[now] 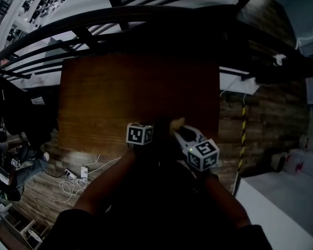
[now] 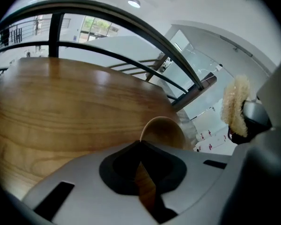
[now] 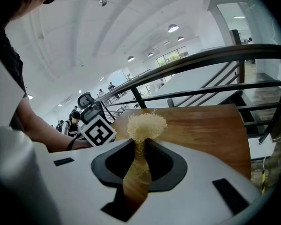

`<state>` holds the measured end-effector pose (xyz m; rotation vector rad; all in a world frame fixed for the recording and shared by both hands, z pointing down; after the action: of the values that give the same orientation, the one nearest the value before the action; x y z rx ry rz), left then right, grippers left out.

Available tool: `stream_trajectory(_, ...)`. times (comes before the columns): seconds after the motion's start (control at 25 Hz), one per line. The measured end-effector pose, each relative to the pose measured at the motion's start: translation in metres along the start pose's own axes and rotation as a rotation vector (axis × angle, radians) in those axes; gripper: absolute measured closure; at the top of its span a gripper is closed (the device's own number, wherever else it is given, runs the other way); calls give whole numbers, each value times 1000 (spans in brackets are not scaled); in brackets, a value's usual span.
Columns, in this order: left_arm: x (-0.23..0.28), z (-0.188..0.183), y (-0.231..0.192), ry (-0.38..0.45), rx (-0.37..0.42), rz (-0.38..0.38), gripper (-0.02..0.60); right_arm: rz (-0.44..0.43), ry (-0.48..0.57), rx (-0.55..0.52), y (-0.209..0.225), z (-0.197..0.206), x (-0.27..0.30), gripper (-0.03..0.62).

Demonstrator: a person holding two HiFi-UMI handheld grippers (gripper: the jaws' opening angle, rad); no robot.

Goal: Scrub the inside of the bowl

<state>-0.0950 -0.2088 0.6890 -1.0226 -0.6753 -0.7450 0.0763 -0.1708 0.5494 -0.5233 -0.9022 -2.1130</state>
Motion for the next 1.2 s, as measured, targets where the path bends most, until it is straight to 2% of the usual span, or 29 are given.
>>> stream_trajectory(0.16, -23, -23, 26, 39, 83, -49, 577, 18, -21, -23, 8, 7, 3, 514)
stream_trajectory(0.4, -42, -41, 71, 69, 159, -75, 577, 78, -84, -114, 20, 9, 3, 516)
stream_trajectory(0.72, -56, -45, 140, 137, 280, -57, 577, 155, -146, -228, 26, -6, -14, 517)
stream_trajectory(0.92, -66, -44, 168, 175, 347, -40, 575, 85, -150, -287, 20, -3, -28, 520)
stream_trajectory(1.2, -72, -32, 183, 215, 325, -74, 577, -27, -227, -326, 19, 4, -42, 525)
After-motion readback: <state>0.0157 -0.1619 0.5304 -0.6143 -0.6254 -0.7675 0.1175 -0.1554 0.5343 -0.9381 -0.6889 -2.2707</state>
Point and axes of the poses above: the fingertips, and each gripper's own axes: x forward along the fingers, y to its right, z out of its underside, the point moved 8 cm from there along -x, backward along the fingers, and after that the axes turned 1 degree about -z, right-handed, at the moved point
